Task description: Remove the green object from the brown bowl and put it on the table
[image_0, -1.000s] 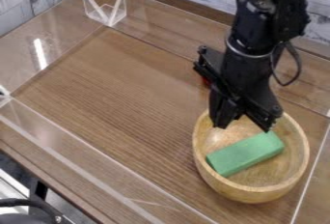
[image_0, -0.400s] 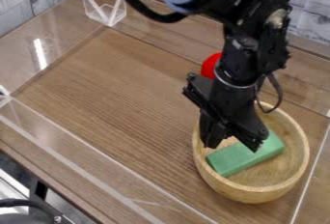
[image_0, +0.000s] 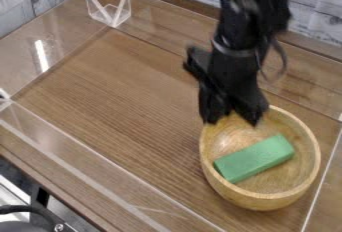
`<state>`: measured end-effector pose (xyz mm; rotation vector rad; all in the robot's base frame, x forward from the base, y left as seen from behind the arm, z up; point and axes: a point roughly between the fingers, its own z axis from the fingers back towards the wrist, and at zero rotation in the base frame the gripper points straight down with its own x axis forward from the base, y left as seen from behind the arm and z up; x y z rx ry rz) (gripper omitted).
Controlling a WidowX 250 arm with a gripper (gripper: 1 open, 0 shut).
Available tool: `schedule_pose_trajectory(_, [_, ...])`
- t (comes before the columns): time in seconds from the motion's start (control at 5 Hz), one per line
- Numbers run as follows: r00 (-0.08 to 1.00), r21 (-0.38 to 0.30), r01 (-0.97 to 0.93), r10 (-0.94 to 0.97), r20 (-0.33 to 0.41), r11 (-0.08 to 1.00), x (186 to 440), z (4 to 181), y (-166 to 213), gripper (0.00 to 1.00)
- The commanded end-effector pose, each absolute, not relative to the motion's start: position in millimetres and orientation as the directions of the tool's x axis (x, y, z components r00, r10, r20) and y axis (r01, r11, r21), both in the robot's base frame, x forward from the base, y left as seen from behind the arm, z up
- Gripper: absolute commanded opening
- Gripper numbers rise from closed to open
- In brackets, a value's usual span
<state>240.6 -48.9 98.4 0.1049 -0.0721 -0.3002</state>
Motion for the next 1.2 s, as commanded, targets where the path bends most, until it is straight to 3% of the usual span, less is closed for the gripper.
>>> schedule_pose_trajectory(0.0, [0.948, 0.116, 0.291, -0.303, 0.095, 0.949, 243, 105.3, -50, 0.00])
schedule_pose_trajectory(0.2, [0.955, 0.114, 0.270, -0.281, 0.095, 0.956, 238, 101.2, -65, 1.00])
schedule_pose_trajectory(0.4, [0.963, 0.115, 0.239, -0.251, 0.099, 0.964, 233, 93.3, -85, 1.00])
schedule_pose_trajectory(0.8, [0.906, 0.104, 0.400, -0.410, 0.105, 0.911, 237, 80.1, -113, 1.00])
schedule_pose_trajectory(1.0, [0.931, 0.099, 0.344, -0.353, 0.098, 0.934, 237, 68.8, -121, 1.00])
